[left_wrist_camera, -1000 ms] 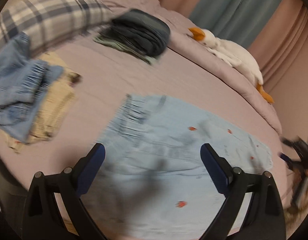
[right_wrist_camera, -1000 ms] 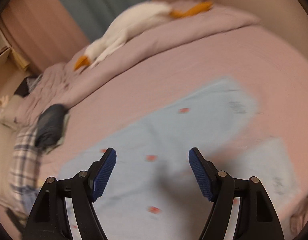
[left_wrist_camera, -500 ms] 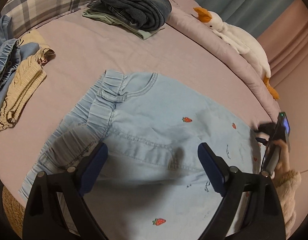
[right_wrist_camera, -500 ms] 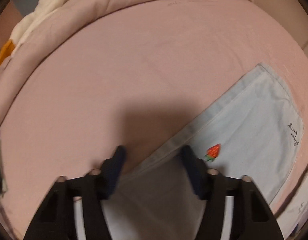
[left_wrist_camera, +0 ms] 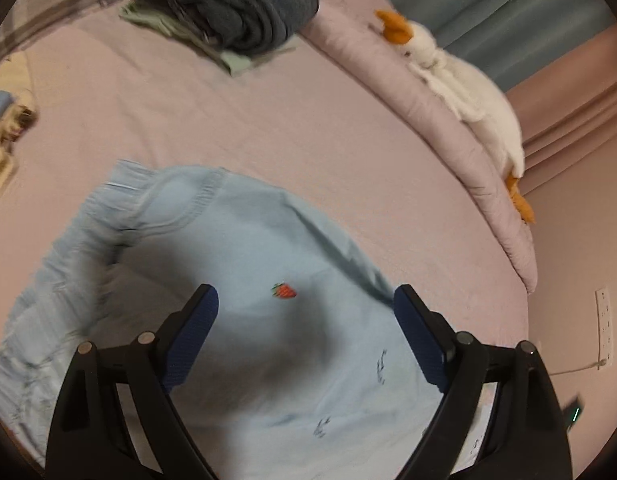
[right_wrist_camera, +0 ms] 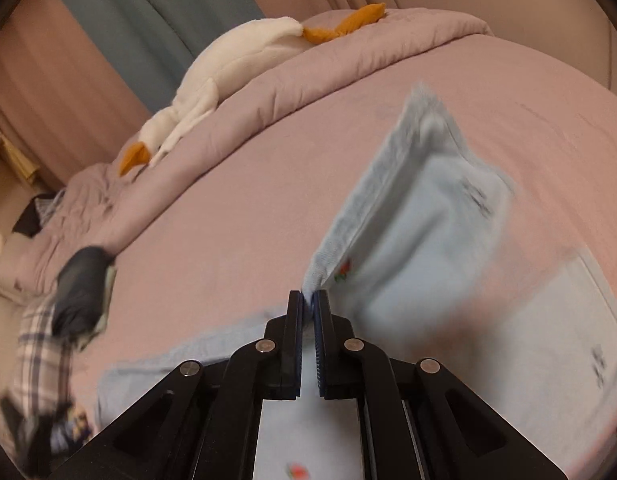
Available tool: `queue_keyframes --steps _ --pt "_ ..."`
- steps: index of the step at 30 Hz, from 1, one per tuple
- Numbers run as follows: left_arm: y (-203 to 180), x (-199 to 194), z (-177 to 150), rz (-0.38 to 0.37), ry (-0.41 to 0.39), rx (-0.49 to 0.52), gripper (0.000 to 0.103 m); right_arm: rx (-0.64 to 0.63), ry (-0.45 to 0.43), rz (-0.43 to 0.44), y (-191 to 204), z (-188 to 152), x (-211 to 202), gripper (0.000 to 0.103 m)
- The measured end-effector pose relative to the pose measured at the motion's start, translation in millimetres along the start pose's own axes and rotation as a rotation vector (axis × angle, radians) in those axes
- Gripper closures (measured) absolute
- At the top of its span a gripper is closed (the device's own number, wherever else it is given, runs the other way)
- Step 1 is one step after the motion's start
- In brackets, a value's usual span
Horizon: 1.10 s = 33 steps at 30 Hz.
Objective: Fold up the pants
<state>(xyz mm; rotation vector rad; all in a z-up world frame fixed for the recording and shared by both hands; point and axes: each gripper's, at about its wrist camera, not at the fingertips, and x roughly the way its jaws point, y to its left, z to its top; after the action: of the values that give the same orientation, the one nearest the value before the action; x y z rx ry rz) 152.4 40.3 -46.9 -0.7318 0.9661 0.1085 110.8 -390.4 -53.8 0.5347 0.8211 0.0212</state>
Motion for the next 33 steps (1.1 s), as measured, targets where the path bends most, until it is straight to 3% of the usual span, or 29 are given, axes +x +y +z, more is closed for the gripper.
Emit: queue_keyframes --steps 3,6,9,11,13,14,18,23,27,33 --pt "-5 26 10 0.034 0.061 -0.039 0.016 0.013 0.03 0.017 -17 -16 -3 0.097" --pt "-7 48 22 0.054 0.113 -0.068 0.019 0.036 0.053 0.036 -19 -4 -2 0.097" --pt "-5 72 33 0.128 0.159 -0.084 0.029 0.039 0.056 0.062 -17 2 -6 0.097" --pt "-5 76 37 0.137 0.151 -0.083 0.035 0.024 0.042 0.078 -13 2 -10 0.097" --pt "-9 73 38 0.153 0.113 -0.051 0.079 0.004 0.037 0.071 -14 1 -15 0.097" --pt "-10 75 38 0.149 0.122 -0.029 0.096 0.001 0.039 0.069 -13 1 -13 0.097" --pt "-2 57 28 0.093 0.1 -0.024 0.098 -0.002 0.035 0.076 -17 3 -17 0.097" --pt "0 -45 -14 -0.122 -0.038 0.07 0.098 -0.017 -0.028 0.071 -21 7 -52 0.097" --pt "29 -110 -74 -0.234 -0.073 0.114 0.097 0.012 -0.049 0.073 -37 -4 -82 0.097" --pt "68 -98 -138 -0.104 0.059 0.132 0.096 0.02 0.064 -0.022 -55 -42 -71 0.097"
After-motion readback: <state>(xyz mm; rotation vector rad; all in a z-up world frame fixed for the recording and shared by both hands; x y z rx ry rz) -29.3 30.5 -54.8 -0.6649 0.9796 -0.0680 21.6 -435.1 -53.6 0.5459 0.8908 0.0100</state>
